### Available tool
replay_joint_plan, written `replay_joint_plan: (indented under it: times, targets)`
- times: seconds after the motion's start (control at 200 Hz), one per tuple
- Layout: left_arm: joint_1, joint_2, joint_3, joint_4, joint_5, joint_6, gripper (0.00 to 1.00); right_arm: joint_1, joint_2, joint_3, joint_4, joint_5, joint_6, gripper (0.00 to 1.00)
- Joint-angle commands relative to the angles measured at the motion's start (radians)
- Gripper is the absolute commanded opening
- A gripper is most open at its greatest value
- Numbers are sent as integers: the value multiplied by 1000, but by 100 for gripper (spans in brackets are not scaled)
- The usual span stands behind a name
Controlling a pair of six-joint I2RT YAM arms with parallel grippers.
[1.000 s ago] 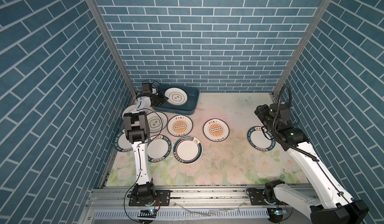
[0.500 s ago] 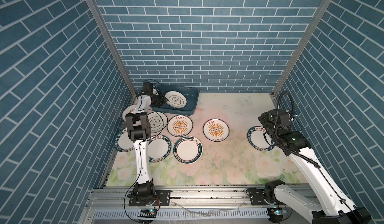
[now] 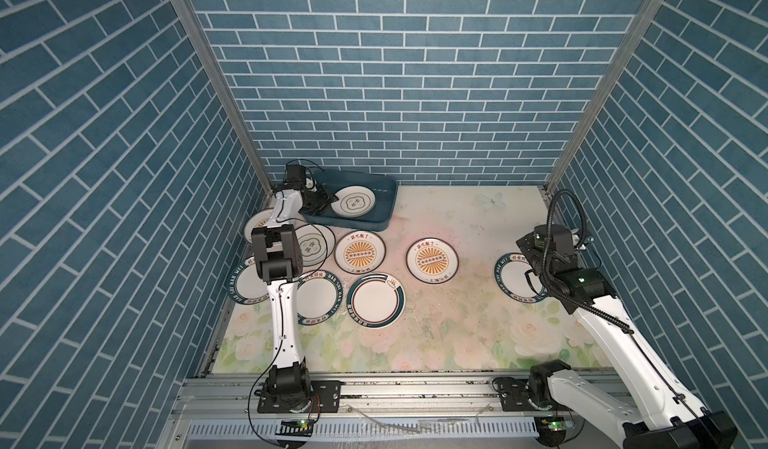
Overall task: Place the plates into the plastic bin on the countertop
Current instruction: 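Lower the plate flat into the bin and open the left gripper, then reach the right gripper to the green-rimmed plate while the left arm recenters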
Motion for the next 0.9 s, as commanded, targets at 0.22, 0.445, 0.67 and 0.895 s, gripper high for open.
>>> replay_joint_plan:
  times: [0.22,0.445,0.67,0.895]
  targets:
    - [-1,-202,-41,42,-39,26,72,-88,-39,-117,45,-111,71,86]
    - [-22,-374,-199,175,54,21,83,-164,-22,-200,96,-247,76,87]
    - [-90,-558,-392,284,94,23,100,-257,-21,-329,161,-378,114,87]
    - [-264,-684,-524,344,145,64,100,-367,10,-387,131,-520,128,86]
